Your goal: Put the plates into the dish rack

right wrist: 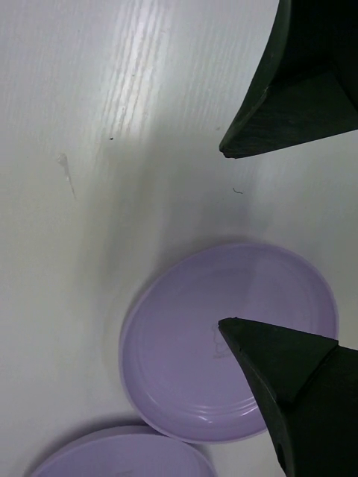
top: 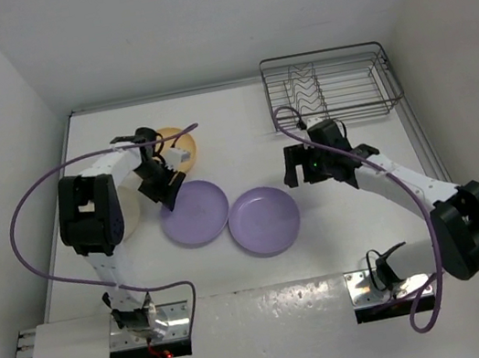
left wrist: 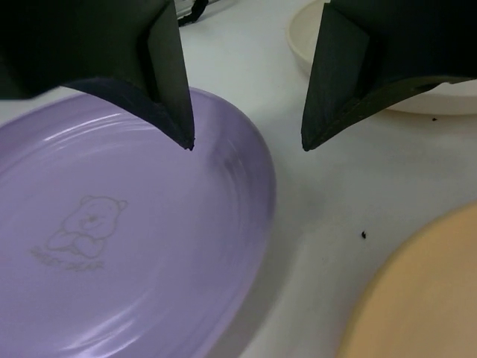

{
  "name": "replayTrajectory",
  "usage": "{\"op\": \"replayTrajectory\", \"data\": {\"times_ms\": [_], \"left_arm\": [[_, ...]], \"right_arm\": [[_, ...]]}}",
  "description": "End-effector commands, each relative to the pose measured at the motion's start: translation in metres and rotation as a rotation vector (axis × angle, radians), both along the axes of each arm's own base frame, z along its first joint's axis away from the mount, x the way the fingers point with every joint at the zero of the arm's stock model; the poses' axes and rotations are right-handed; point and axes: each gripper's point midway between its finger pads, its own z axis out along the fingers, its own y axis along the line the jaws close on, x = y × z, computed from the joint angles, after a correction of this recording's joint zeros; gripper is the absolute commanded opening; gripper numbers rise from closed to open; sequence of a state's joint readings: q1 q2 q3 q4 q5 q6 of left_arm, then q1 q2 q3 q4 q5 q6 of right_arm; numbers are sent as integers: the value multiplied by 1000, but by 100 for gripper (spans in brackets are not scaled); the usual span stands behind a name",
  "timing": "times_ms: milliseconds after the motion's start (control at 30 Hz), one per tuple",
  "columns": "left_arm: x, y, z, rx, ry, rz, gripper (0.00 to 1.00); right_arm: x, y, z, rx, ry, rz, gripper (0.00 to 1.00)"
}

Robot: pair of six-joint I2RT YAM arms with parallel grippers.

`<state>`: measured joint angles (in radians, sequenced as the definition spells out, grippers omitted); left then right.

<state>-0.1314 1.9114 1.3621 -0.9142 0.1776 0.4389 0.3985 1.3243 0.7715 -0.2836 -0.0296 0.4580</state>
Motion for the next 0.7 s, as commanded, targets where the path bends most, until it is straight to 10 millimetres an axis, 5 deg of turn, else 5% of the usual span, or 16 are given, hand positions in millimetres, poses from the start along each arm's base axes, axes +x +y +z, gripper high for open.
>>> {"op": "replayTrajectory", "data": {"times_ms": [0,200,267,367,467,667], "left_arm": [[14,12,-5,4,-61,44,61],[10,-6,-14,-80,-22,43,27],[7,-10,-13,-102,-19,40,7],[6,-8,-10,-89,-21,42,0],[18,-6,16,-94,-54,59,0],[50,-31,120,-160,-246,-41,0]], "right_arm": [[44,16,45,5,-149,33,87],[56,30,55,4,-152,121,87],[53,30,55,12,-147,127,87],[48,28,58,14,-167,133,87],[44,24,60,10,-180,139,87],[49,35,92,14,-327,295,72]]}}
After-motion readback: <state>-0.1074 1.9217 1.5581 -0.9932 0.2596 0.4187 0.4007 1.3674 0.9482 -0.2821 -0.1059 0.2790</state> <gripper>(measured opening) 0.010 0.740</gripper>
